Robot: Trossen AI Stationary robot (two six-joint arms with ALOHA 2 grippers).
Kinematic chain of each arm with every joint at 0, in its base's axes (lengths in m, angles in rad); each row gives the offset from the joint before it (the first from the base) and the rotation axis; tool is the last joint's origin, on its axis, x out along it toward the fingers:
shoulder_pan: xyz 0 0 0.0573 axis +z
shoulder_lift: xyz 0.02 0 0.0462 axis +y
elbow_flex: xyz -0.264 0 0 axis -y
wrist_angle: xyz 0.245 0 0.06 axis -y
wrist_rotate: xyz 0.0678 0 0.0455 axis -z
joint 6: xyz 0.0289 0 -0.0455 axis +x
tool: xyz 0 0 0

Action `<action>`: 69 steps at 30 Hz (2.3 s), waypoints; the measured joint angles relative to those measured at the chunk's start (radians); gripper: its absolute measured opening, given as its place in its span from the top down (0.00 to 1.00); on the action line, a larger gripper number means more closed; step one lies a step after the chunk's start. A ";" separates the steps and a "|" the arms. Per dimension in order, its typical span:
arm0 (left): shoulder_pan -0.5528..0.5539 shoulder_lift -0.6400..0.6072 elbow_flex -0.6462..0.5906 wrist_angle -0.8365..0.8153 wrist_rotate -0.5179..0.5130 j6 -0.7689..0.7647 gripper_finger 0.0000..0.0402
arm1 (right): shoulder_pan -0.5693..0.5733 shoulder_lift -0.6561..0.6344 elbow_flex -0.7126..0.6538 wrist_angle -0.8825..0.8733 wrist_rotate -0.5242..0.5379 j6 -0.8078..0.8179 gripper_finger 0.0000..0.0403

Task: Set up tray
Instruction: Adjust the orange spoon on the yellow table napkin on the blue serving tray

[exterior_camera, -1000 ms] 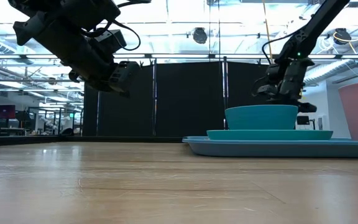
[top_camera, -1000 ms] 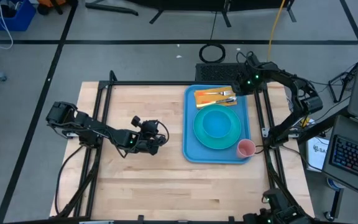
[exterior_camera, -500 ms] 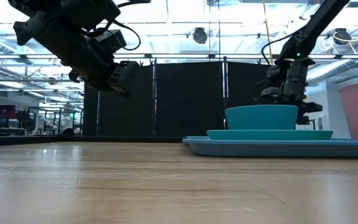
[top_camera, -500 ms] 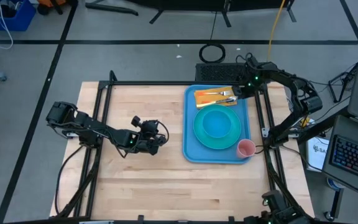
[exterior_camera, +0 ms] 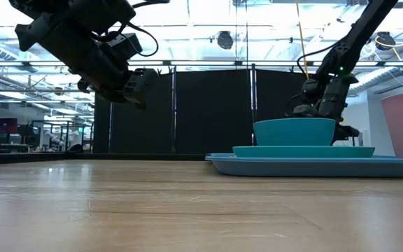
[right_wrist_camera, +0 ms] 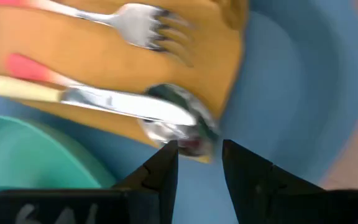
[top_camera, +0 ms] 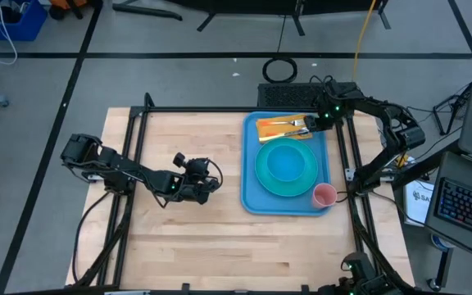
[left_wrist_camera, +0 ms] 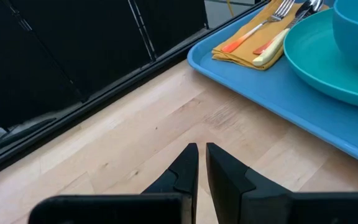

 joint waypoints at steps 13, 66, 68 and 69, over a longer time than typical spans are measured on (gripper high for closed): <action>0.000 0.000 0.000 0.005 0.000 0.008 0.91 | 0.000 0.000 -0.023 0.067 -0.036 0.007 0.72; 0.000 0.000 0.000 0.005 0.000 0.012 0.91 | 0.000 0.000 -0.023 0.113 -0.089 0.007 0.89; 0.000 0.000 0.000 0.005 0.000 0.012 0.91 | 0.000 0.000 -0.023 0.114 -0.091 0.005 0.85; 0.000 0.000 0.000 0.005 0.000 0.012 0.91 | 0.000 0.000 -0.023 0.113 -0.093 0.002 0.83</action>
